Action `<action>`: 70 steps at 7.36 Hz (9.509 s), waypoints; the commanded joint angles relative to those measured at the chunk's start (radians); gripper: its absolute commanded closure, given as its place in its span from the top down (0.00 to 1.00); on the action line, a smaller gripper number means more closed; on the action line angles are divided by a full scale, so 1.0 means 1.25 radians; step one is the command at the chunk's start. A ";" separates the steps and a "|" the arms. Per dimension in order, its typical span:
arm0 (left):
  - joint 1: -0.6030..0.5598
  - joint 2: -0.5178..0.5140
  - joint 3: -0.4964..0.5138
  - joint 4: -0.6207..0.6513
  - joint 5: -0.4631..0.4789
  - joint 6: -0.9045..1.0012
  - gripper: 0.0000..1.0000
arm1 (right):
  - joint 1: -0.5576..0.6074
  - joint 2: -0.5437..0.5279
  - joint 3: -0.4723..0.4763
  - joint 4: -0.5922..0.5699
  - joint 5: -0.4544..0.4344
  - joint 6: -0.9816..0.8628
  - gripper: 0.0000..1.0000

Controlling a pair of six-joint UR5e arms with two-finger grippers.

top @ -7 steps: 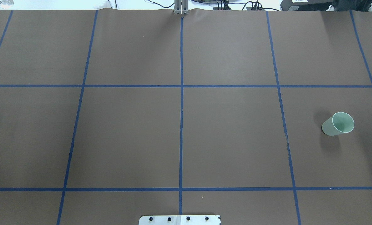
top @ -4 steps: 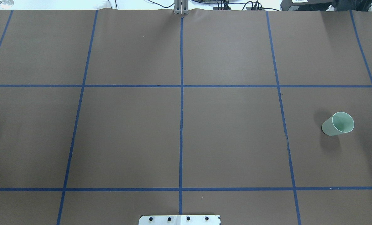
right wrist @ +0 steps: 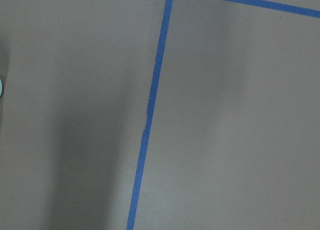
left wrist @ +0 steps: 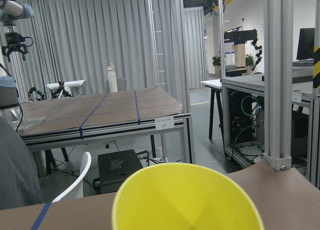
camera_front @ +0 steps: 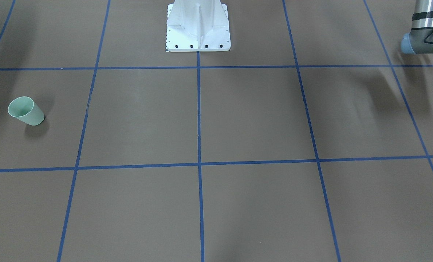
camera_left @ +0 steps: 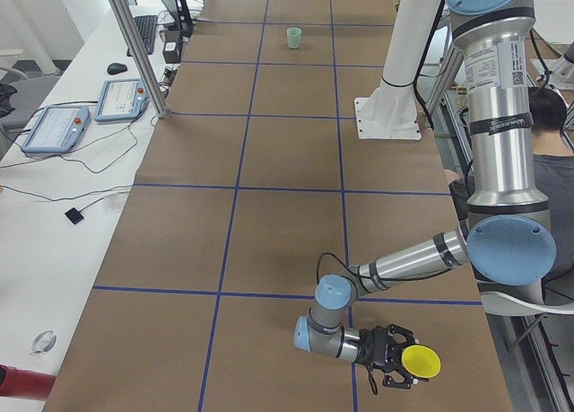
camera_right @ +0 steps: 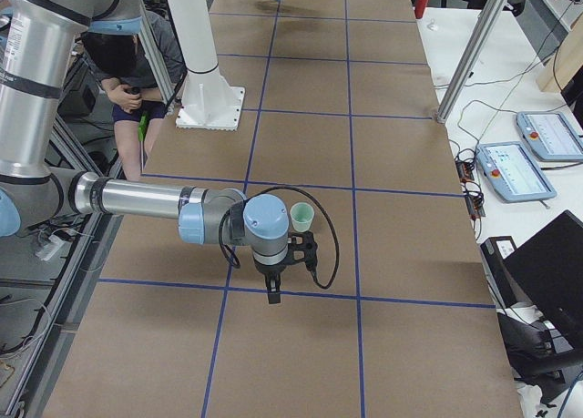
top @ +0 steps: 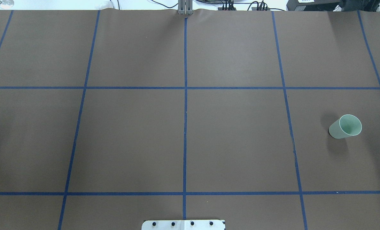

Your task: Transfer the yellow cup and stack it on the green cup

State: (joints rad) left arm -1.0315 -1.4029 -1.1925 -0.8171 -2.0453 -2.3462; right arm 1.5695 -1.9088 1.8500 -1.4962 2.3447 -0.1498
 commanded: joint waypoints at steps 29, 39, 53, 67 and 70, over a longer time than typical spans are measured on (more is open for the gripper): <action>-0.085 -0.082 -0.013 -1.414 0.845 0.964 0.00 | 0.000 0.037 -0.004 0.009 0.036 0.009 1.00; -0.098 -0.097 -0.218 -1.754 0.318 1.311 0.00 | 0.000 0.045 0.000 0.010 0.063 -0.003 1.00; 0.103 -0.346 -0.305 -1.888 -0.111 1.541 0.00 | -0.043 0.230 0.001 0.140 0.271 0.345 0.99; 0.241 -0.549 -0.297 -1.666 -0.103 1.651 0.00 | -0.636 0.831 0.058 0.015 -0.045 1.158 1.00; 0.250 -0.549 -0.299 -1.669 -0.101 1.651 0.00 | -0.665 0.890 0.001 0.002 -0.056 1.160 1.00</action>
State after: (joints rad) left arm -0.7252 -2.0888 -1.5649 -2.9015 -2.1723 -0.2823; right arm 0.7498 -0.8267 1.8808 -1.4871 2.2824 1.2997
